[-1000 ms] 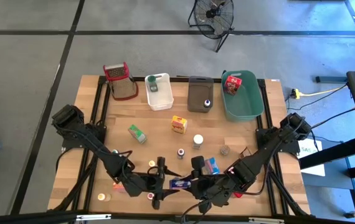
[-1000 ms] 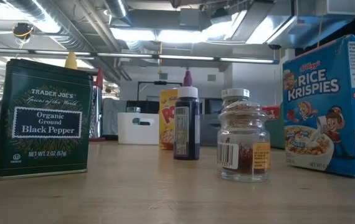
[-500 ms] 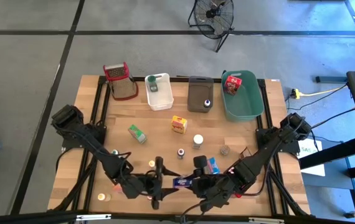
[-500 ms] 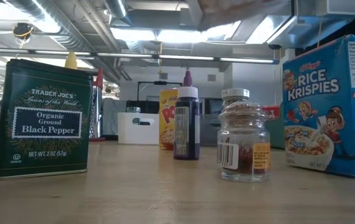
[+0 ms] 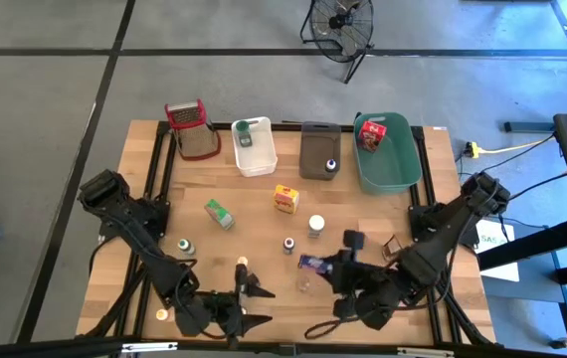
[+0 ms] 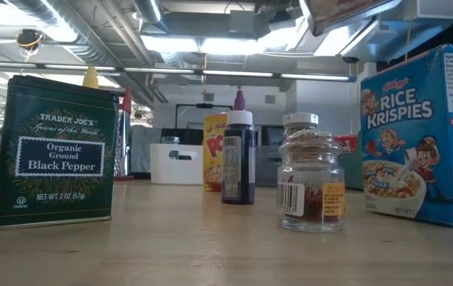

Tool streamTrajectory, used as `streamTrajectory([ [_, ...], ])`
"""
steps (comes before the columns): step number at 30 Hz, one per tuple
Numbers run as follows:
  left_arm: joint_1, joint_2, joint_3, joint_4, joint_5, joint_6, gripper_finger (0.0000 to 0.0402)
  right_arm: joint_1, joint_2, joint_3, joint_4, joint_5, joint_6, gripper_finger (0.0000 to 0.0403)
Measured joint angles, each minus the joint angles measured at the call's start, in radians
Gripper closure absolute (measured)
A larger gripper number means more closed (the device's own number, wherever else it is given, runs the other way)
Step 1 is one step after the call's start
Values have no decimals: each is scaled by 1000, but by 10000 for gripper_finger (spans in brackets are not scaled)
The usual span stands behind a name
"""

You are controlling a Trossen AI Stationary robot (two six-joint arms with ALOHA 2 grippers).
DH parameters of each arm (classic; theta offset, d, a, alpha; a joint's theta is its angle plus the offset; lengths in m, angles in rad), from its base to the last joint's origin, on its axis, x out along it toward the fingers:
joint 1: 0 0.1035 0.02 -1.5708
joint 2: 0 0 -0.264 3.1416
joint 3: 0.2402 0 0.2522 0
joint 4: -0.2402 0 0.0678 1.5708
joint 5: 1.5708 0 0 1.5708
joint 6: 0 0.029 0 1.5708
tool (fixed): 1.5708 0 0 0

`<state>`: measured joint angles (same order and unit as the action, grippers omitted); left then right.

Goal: Pick & Place Kitchen Items
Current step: Put the blue cereal box into the green bin

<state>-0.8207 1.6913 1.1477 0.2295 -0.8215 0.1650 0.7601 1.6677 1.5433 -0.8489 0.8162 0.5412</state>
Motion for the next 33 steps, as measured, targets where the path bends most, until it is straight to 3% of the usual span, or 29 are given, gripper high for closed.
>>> streamTrajectory([
  [4, -9, 0, 0, -15, 0, -41, 157, 8, -43, 0, -116, 93, 113, 269],
  [12, -10, 0, 0, -89, 0, -136, 157, -7, -144, 1, -347, 168, 248, 269],
  [26, -19, 0, 0, -123, 5, -261, 157, -138, -387, -3, -584, 147, 323, 269],
  [33, -29, 0, 0, -127, 8, -338, 157, -269, -566, -128, -604, 144, 330, 269],
])
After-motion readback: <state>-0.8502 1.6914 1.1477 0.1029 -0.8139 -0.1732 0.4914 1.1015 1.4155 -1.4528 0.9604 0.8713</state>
